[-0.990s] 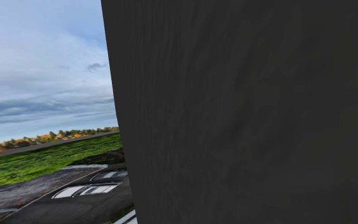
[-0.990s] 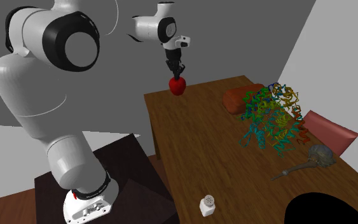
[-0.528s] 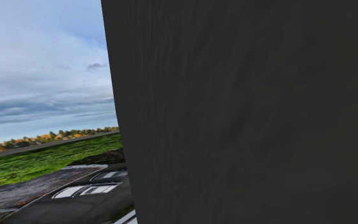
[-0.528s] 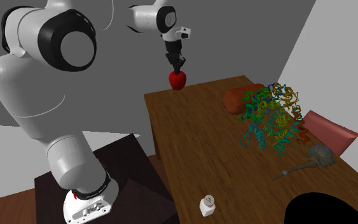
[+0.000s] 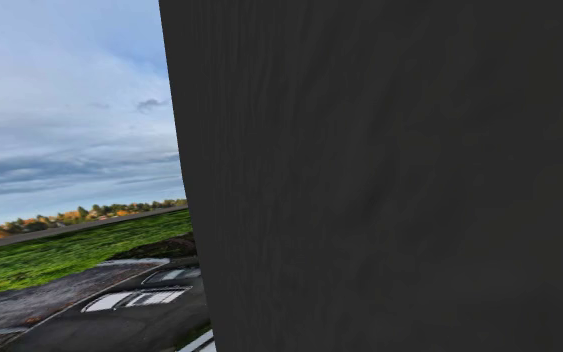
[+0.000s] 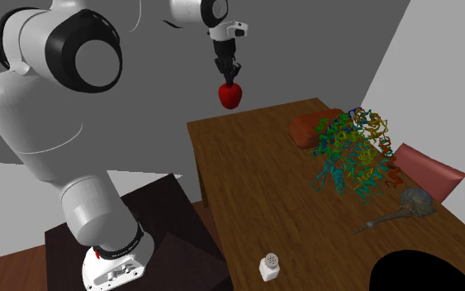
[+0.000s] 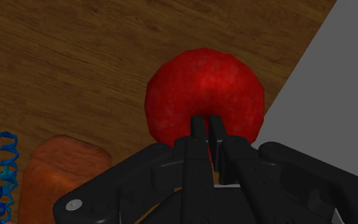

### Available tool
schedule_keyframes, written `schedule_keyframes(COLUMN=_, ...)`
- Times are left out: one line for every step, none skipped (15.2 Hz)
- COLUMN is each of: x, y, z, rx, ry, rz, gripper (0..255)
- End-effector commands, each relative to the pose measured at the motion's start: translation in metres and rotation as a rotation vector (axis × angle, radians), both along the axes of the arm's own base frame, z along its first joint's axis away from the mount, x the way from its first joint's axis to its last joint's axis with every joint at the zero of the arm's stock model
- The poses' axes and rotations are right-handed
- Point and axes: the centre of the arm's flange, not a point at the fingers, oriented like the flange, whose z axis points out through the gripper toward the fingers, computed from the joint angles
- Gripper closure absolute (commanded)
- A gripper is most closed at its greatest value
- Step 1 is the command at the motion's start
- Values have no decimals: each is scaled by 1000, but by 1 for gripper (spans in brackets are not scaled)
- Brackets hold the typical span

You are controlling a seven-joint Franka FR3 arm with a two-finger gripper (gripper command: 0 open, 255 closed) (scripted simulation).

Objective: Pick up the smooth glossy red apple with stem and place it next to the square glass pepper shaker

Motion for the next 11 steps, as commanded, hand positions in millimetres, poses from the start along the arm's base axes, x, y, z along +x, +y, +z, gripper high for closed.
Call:
schedule_keyframes(x=0, y=-1, z=11, rx=0, ry=0, rz=0, gripper=255)
schedule_keyframes(x=0, y=-1, z=16, rx=0, ry=0, rz=0, gripper=255)
schedule_keyframes(x=0, y=-1, z=22, rx=0, ry=0, rz=0, gripper=255)
schedule_keyframes(x=0, y=-1, z=27, rx=0, ry=0, rz=0, gripper=255)
schedule_keyframes(x=0, y=-1, z=30, rx=0, ry=0, rz=0, gripper=255)
schedule_keyframes(x=-4, y=-13, z=30, rx=0, ry=0, rz=0, gripper=255)
schedule_keyframes(x=-9, y=-26, z=30, rx=0, ry=0, rz=0, gripper=255)
schedule_keyframes(x=-13, y=-38, z=30, rx=0, ry=0, rz=0, gripper=255)
schedule_keyframes(x=-18, y=-51, z=30, rx=0, ry=0, rz=0, gripper=255)
schedule_keyframes(x=-22, y=-63, z=30, rx=0, ry=0, rz=0, gripper=255)
schedule_keyframes(x=-27, y=-75, z=30, rx=0, ry=0, rz=0, gripper=255)
